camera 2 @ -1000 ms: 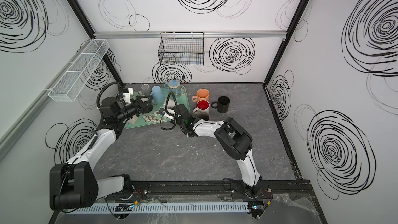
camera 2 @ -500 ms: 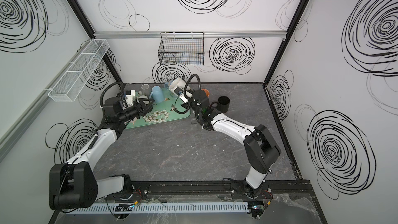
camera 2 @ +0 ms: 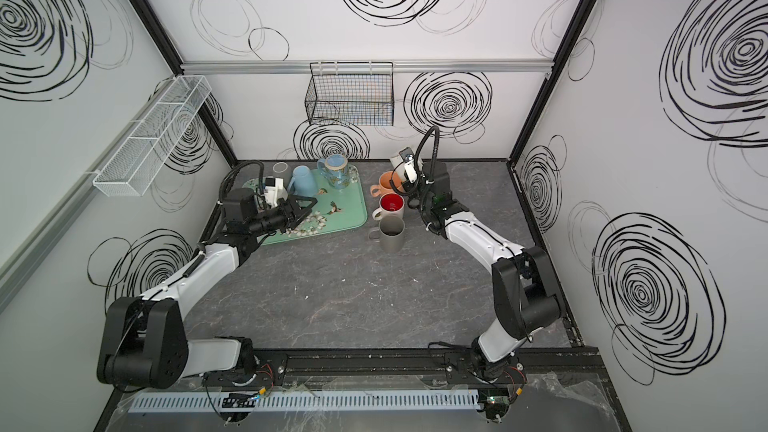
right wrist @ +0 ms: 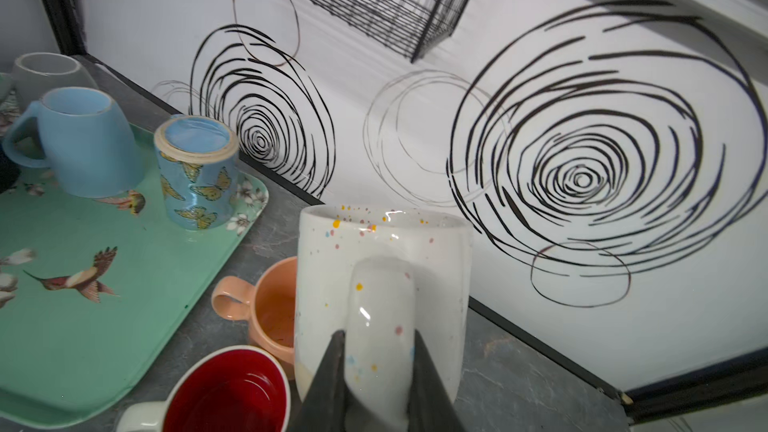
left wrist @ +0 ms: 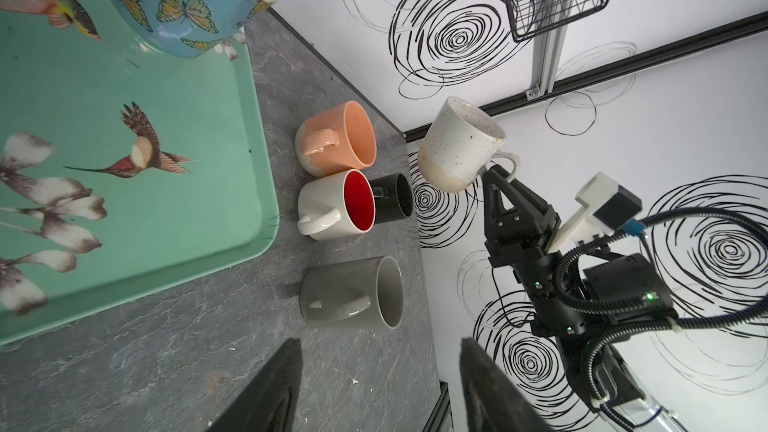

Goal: Turn the mug right side up
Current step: 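Carry the cream mug away with the right gripper while the left gripper withdraws, then lower the cream mug upright onto the table beyond the black mug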

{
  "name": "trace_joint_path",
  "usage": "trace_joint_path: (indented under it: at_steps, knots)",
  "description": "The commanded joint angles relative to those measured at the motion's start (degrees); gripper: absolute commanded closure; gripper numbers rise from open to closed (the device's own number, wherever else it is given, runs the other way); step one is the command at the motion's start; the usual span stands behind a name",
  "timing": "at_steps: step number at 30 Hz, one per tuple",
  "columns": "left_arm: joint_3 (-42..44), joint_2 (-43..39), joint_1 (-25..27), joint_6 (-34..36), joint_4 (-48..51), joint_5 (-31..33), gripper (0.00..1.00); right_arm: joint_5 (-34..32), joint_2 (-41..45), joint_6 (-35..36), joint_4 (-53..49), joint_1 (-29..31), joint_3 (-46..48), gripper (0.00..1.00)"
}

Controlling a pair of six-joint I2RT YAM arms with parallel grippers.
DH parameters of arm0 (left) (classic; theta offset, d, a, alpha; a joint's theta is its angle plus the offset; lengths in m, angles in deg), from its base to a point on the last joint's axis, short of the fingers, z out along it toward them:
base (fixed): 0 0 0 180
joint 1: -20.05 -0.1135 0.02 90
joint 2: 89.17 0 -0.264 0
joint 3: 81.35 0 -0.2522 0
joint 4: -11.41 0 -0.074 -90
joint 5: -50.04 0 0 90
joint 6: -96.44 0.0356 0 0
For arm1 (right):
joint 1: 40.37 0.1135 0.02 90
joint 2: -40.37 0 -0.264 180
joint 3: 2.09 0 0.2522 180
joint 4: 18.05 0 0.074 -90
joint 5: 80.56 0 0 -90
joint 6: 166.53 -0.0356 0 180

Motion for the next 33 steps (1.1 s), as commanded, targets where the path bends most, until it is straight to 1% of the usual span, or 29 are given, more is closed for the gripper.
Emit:
trace_joint_path:
  at_steps: [1, 4, 7, 12, 24, 33]
  knots:
    - [-2.57, 1.14, 1.39, -0.15, -4.59, 1.05, 0.37, -2.07, 2.08, -3.34, 5.01, -3.87, -3.68, 1.00]
    - [-3.03, 1.95, 2.03, -0.20, -5.07, 1.04, 0.37, -4.23, 0.25, -4.86, 5.90, -6.39, -4.13, 1.00]
    - [-3.17, 2.55, 2.22, 0.03, -4.95, 0.87, 0.37, -5.31, -1.98, -5.41, 6.98, -7.60, -5.06, 1.00]
    - [-2.97, 3.63, 2.40, 0.24, -5.55, 0.61, 0.38, -4.63, -6.97, -6.56, 7.41, -9.20, -8.63, 1.00]
    - [-3.39, 8.01, 2.49, -1.11, -9.34, -0.40, 0.38, -6.91, -13.47, -7.16, 6.54, -11.37, -13.90, 1.00]
    - [-4.66, 11.43, 2.52, -1.72, -11.12, -0.97, 0.39, -7.93, -17.29, -8.92, 6.85, -12.50, -15.66, 1.00]
